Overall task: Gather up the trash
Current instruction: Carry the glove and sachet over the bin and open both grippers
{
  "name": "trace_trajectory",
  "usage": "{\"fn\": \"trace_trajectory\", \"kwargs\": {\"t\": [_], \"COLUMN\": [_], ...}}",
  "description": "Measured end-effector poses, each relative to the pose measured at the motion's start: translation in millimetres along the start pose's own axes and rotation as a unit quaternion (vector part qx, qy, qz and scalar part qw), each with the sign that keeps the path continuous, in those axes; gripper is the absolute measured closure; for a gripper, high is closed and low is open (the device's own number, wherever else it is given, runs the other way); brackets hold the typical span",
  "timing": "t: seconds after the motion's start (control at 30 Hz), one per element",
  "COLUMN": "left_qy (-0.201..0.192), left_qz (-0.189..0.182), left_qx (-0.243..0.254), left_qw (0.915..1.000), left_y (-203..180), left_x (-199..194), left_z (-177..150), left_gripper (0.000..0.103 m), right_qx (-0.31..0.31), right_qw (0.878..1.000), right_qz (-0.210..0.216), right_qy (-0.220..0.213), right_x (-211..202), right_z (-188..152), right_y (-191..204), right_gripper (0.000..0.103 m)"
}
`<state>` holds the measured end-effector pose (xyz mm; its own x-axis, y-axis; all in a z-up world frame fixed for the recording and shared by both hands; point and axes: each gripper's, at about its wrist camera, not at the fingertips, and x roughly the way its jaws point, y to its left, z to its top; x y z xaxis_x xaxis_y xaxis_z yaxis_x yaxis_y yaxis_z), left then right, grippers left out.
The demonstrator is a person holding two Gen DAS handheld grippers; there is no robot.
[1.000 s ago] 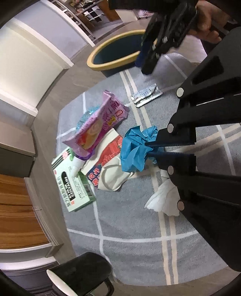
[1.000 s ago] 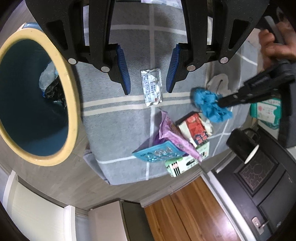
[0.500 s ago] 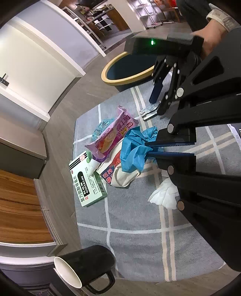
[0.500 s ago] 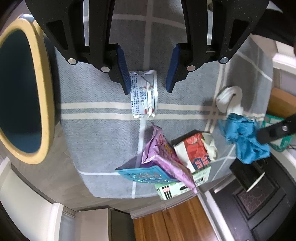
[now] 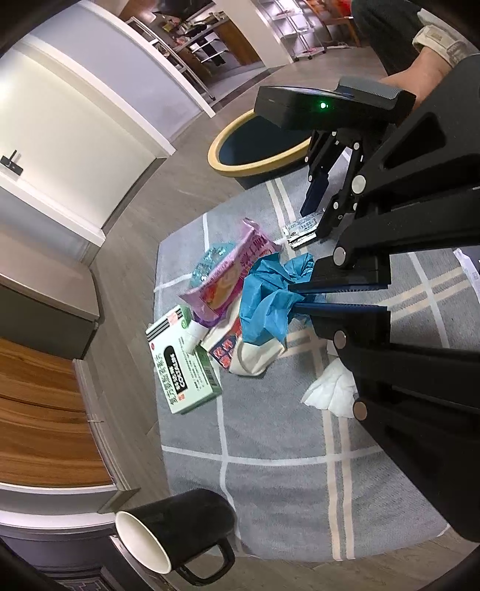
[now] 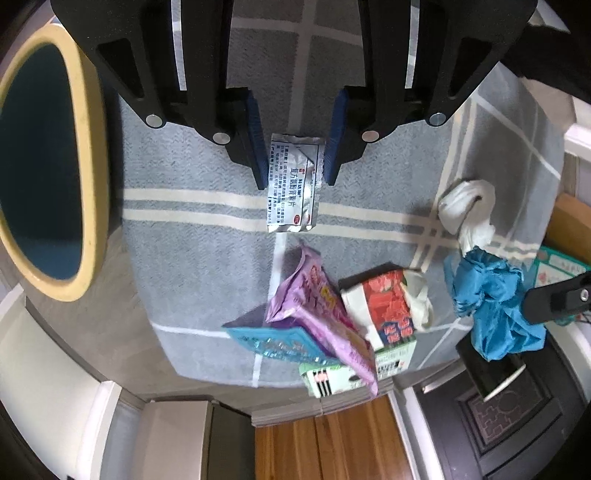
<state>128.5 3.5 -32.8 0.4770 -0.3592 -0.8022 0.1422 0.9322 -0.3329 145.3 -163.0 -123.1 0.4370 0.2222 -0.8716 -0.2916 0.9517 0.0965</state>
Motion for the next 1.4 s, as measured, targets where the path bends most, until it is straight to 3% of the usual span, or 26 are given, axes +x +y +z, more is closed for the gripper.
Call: {"fn": "trace_trajectory", "kwargs": {"t": [0.27, 0.73, 1.4], "left_qy": [-0.013, -0.037, 0.01], "left_qz": [-0.013, -0.048, -0.09], "left_qx": [0.011, 0.039, 0.108], "left_qw": [0.9998, 0.9974, 0.9899], "left_y": [-18, -66, -163], "left_x": [-6, -18, 41], "left_z": [11, 26, 22], "left_gripper": [0.099, 0.099, 0.099], "right_qx": [0.02, 0.057, 0.172], "right_qw": [0.999, 0.993, 0.977], "right_qz": [0.019, 0.009, -0.023], "right_qy": [-0.042, -0.101, -0.125], "right_x": [-42, -109, -135], "right_z": [8, -3, -44], "right_y": [-12, -61, -157], "right_gripper": [0.071, 0.071, 0.071]}}
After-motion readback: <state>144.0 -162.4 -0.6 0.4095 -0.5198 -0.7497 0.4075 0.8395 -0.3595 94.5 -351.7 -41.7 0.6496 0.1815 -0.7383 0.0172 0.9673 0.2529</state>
